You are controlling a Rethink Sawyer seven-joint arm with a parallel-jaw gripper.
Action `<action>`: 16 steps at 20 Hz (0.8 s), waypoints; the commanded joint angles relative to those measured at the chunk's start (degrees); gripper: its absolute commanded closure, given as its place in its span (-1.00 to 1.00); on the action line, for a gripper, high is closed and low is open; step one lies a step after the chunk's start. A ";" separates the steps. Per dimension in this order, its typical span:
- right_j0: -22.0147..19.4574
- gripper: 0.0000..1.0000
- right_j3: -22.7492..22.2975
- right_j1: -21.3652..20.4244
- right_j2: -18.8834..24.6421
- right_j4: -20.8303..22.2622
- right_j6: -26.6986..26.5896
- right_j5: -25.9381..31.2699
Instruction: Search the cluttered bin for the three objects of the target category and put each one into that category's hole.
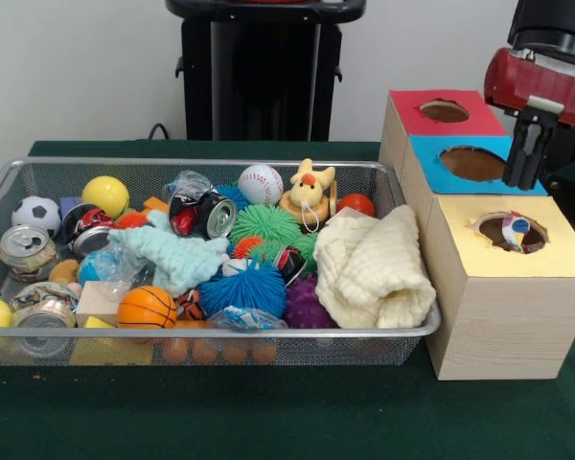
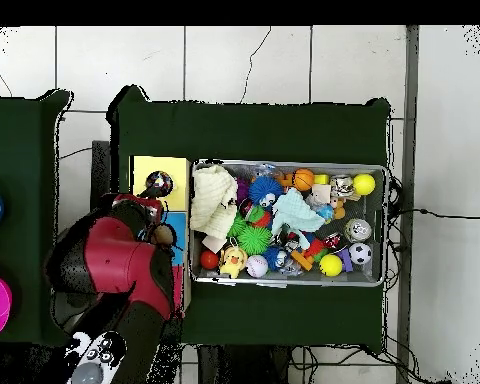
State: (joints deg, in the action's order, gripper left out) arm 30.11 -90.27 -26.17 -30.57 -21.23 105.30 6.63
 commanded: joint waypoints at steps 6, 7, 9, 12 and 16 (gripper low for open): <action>-3.09 1.00 -4.07 6.39 10.88 -0.20 11.98 -6.31; -3.27 1.00 -4.38 6.52 11.14 -0.37 12.25 -6.76; -3.33 1.00 -4.51 7.02 11.13 -0.70 12.63 -7.32; -4.49 1.00 -4.80 7.39 12.54 -0.03 12.75 -9.25; -6.23 1.00 -5.19 8.26 15.14 0.88 13.57 -12.63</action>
State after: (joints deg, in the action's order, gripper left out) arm 27.17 -90.84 -21.29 -25.47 -21.27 105.30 -1.14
